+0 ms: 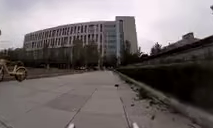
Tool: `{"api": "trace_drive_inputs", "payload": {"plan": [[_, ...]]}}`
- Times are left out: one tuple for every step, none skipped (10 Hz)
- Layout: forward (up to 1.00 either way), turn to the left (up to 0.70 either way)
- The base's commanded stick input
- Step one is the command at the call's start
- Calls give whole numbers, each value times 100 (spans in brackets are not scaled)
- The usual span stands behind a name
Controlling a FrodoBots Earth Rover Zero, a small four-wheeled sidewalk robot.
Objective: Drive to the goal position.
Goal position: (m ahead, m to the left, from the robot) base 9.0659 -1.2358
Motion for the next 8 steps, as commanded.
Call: {"api": "trace_drive_inputs", "payload": {"plan": [[70,0],[70,0],[70,0],[70,0],[70,0],[70,0],[70,0],[70,0]]}}
